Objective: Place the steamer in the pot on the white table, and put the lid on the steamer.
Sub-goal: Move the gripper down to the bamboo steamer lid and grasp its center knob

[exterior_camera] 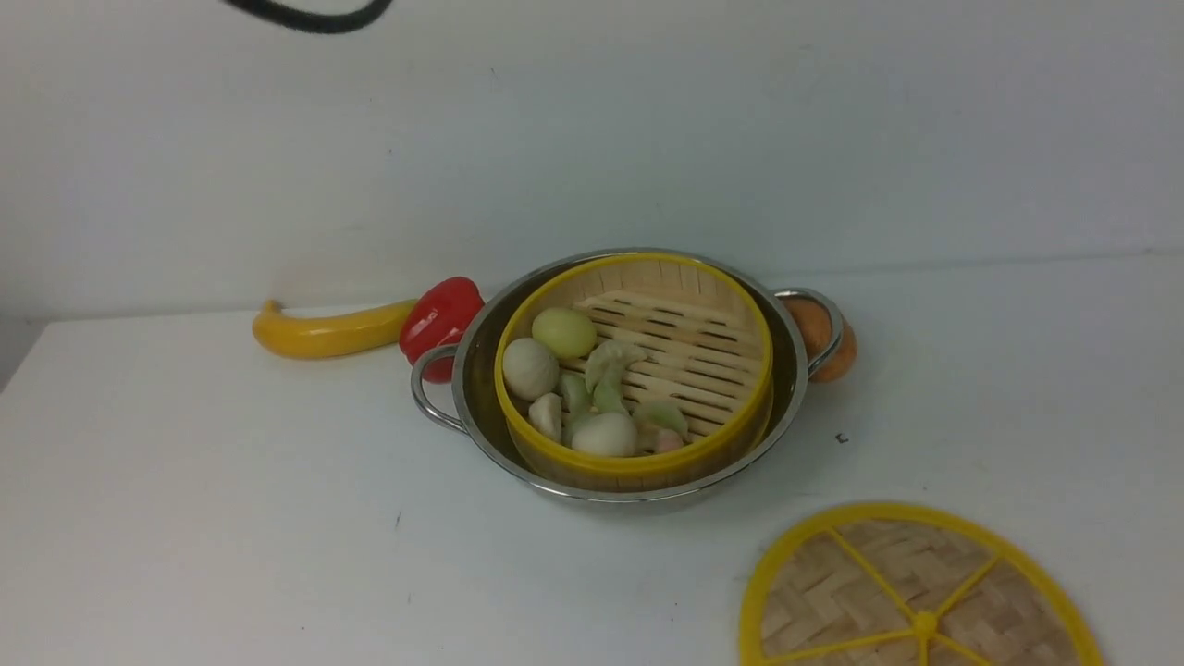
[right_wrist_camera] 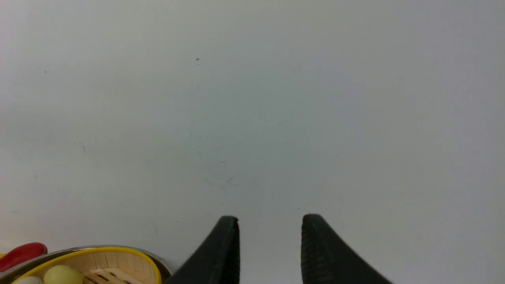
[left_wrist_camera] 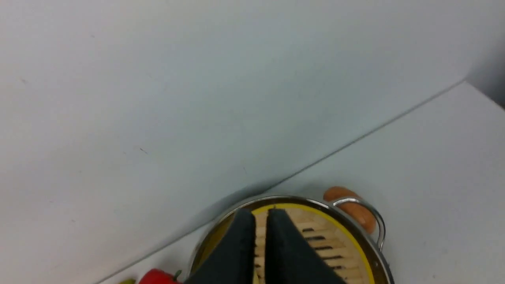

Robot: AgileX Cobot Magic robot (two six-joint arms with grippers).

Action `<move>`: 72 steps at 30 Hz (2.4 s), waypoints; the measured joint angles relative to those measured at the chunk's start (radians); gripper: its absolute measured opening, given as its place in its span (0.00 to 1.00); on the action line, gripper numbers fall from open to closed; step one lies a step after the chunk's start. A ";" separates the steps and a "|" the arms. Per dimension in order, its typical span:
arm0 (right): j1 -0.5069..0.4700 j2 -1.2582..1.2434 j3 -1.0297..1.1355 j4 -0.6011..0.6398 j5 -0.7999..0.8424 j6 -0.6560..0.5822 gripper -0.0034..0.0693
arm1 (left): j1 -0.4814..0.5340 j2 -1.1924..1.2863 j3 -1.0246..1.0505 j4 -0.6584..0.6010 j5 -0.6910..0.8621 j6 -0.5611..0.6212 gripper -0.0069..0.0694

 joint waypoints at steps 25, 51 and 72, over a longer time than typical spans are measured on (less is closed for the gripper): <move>0.000 0.000 0.000 0.000 0.000 0.001 0.38 | 0.387 -1.032 1.745 0.073 -0.774 0.005 0.20; 0.000 0.000 0.000 0.000 0.000 0.001 0.38 | 0.387 -1.565 2.007 0.128 -0.819 0.086 0.22; 0.000 0.000 0.000 0.000 0.000 0.001 0.38 | 0.384 -1.594 2.007 0.354 -0.653 -0.175 0.24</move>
